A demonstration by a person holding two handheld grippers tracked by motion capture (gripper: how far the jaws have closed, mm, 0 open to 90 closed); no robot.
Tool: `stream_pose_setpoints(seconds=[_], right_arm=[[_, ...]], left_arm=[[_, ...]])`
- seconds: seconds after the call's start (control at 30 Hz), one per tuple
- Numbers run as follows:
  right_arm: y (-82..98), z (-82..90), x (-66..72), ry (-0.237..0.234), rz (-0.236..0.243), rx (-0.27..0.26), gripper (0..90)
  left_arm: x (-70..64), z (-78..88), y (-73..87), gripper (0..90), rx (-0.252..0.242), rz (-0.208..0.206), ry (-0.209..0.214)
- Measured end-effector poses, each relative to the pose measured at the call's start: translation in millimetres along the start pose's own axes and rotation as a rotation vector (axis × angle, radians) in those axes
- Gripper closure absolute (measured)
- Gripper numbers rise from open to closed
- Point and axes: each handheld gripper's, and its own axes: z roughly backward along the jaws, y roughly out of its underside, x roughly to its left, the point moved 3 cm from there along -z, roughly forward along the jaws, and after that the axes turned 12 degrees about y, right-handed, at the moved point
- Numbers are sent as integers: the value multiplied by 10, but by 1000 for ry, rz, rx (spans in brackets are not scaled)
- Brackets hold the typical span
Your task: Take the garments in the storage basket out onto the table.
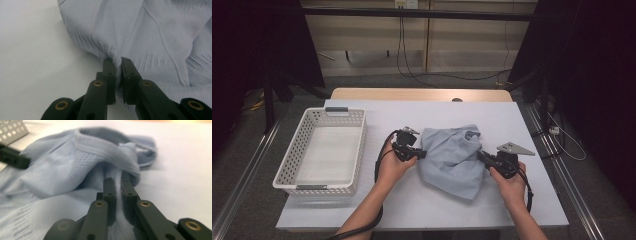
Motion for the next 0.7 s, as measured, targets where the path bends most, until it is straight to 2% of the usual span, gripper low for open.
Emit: stream_pose_setpoints(seconds=[0.07,0.23,0.43,0.6,0.7], right_arm=[[-42,-3,-7,16,3,-24,859],[-68,-27,7,-2,11,-16,858],[-67,-1,-43,18,10,-11,858],[-50,28,-97,26,1,-10,857],[-46,40,-136,33,-8,-9,856]], left_arm=[[-24,24,16,834,-1,-1,-1],[-73,53,72,834,4,-2,-7],[-145,50,93,824,12,-7,10],[-138,63,67,762,11,-3,11],[-107,72,37,730,-7,-2,11]])
